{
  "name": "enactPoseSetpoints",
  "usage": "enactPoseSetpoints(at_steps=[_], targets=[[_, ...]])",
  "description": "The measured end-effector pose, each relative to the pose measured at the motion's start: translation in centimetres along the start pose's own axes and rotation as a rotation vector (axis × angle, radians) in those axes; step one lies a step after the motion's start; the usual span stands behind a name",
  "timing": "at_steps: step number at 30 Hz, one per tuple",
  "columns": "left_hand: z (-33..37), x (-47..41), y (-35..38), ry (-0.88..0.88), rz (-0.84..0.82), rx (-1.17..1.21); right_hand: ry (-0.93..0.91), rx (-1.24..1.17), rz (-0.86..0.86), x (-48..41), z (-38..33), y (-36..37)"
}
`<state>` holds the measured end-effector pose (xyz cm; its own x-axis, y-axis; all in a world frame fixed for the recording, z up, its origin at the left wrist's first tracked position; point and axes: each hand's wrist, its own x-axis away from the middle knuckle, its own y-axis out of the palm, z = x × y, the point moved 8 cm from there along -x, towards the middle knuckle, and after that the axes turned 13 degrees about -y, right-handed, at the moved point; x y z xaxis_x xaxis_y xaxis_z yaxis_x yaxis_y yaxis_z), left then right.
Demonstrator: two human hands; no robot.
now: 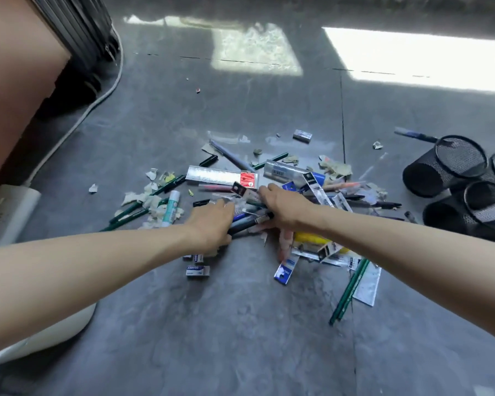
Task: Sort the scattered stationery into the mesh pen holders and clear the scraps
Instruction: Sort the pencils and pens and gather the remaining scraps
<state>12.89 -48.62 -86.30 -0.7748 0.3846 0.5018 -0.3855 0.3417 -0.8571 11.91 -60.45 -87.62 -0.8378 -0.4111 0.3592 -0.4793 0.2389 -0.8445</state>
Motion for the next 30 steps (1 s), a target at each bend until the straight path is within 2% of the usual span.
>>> enactPoseSetpoints(at_steps=[6,11,14,16,18,20,22,25,30], targets=[[-0.7,0.7,-1.6,0.059,0.103,0.140,-0.001,-0.020,-0.038,1.3,-0.9,-0.2],[-0.4,2.9,0.6,0.165,-0.018,0.164,-0.011,-0.026,-0.063,3.4,-3.3,1.5],[0.6,4.1,1.6,0.221,0.096,0.090,-0.054,-0.036,-0.164,5.3,-5.1,3.8],[0.7,4.1,1.7,0.190,0.118,0.143,-0.083,0.023,-0.195,6.4,-5.7,4.6],[0.6,3.7,1.8,0.151,0.097,0.191,-0.081,-0.005,-0.099,7.0,-5.8,3.9],[1.3,3.5,1.6,0.173,0.140,0.104,-0.050,-0.016,0.042,7.1,-4.9,2.5],[2.4,3.6,1.4,0.229,0.175,-0.006,-0.031,0.102,0.110,6.8,-3.6,1.6],[3.4,4.7,1.9,0.296,0.169,-0.068,0.027,0.181,0.104,5.9,-1.8,1.1],[3.1,7.8,4.7,0.307,0.002,0.052,-0.104,0.242,-0.015,4.6,-2.6,1.9]])
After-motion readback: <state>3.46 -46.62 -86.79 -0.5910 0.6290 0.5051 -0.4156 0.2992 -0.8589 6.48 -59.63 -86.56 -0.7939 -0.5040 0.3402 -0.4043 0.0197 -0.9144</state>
